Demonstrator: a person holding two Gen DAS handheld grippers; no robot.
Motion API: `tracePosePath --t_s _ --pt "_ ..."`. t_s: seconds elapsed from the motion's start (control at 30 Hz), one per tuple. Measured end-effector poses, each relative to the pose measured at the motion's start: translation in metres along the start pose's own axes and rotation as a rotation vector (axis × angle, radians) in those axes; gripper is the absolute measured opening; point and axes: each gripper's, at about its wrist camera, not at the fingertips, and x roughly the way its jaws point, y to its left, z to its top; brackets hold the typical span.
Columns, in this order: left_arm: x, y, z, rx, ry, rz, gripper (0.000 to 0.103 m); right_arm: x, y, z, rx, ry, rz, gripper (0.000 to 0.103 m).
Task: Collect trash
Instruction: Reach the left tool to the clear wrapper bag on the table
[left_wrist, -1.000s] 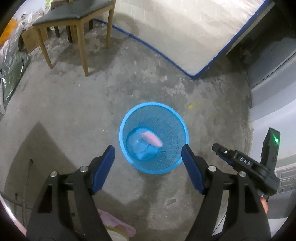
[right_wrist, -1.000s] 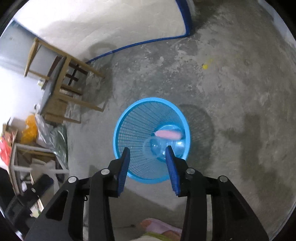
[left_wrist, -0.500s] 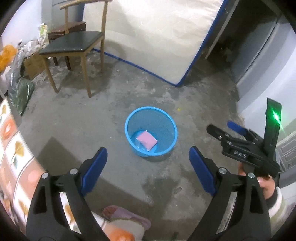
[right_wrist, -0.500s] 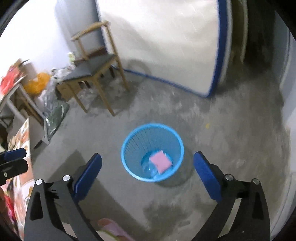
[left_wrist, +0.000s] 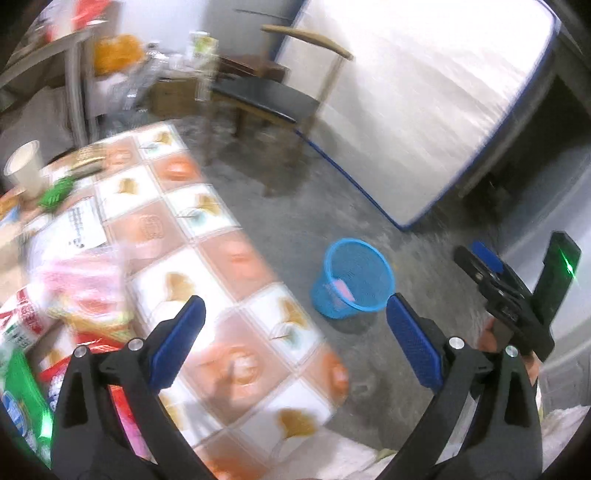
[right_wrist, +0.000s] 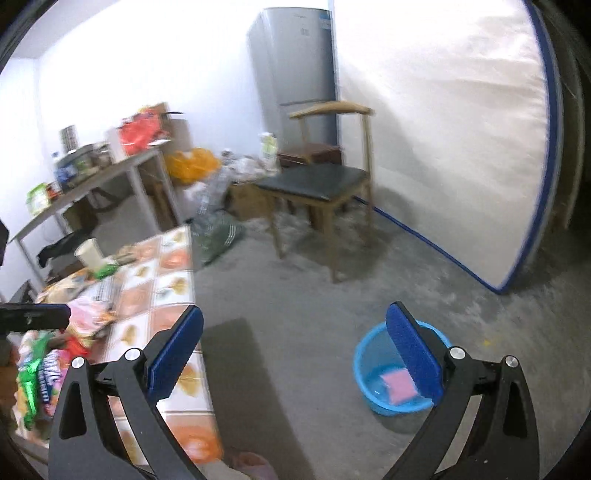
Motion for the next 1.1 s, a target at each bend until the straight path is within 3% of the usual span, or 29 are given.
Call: tracePosePath --t_s 0.13,0.23,0.33,0.47,0.6,0.67,0.77,1.1 --pt "-0.035 0.054 0.002 -0.063 -0.061 0.063 0.094 0.006 0.048 0.006 0.004 0.081 0.2 0.096" --pt "-0.048 0.09 0.008 -0.126 -0.074 0.133 0.094 0.027 0.075 0.006 0.066 0.202 0.412 0.096" --pt "-0.049 0.13 0.022 -0.196 -0.077 0.196 0.094 0.062 0.105 -0.002 0.173 0.37 0.635 0.093" --pt "-0.041 0.165 0.031 -0.254 -0.066 0.2 0.094 0.108 0.146 -0.023 0.296 0.576 0.803 0.08" --pt "-0.022 0.19 0.038 -0.284 -0.016 0.213 0.092 0.147 0.173 -0.041 0.344 0.723 0.825 0.071" --pt "-0.009 0.196 0.04 -0.273 0.026 0.231 0.078 0.162 0.181 -0.049 0.358 0.77 0.827 0.069" --pt "0.006 0.202 0.038 -0.262 0.085 0.255 0.07 0.18 0.196 -0.063 0.386 0.84 0.841 0.066" --pt "0.033 0.214 0.035 -0.241 0.169 0.29 0.049 0.215 0.218 -0.08 0.412 0.914 0.843 0.059"
